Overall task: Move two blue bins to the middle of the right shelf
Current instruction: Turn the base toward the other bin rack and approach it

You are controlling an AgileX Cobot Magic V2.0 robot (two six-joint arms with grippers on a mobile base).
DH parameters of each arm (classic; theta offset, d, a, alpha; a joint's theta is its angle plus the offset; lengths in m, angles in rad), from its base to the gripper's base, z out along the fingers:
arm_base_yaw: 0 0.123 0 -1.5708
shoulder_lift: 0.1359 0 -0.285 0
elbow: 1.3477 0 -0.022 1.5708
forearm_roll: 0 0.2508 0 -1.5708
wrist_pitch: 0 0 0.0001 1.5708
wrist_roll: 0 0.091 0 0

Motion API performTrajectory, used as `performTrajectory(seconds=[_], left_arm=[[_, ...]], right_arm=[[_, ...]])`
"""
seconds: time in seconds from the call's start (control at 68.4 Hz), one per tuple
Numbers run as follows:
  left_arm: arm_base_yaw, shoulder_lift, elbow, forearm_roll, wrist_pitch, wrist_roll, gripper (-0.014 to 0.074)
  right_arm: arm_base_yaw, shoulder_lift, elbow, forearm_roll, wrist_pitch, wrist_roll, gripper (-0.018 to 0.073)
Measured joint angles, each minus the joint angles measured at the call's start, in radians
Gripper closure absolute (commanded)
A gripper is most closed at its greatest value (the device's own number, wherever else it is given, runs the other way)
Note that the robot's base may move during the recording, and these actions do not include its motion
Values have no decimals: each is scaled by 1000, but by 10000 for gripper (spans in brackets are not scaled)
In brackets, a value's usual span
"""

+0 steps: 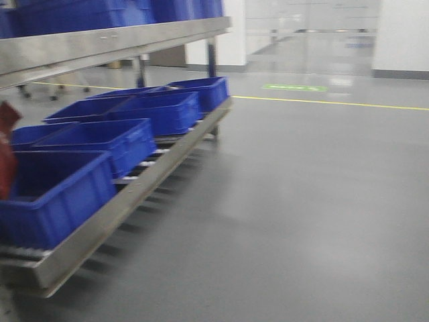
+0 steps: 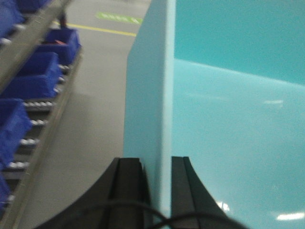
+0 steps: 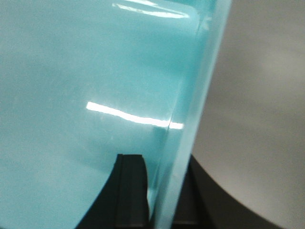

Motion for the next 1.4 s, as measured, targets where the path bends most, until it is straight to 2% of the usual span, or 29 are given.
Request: performTrajectory(seconds=[0.321, 1.403], left_arm=[[0, 3, 2, 6, -76, 8, 707], [0, 4, 2, 8, -88, 9, 707]], right_arm=[[0, 0, 0, 4, -6, 0, 712], [0, 0, 0, 8, 0, 4, 712]])
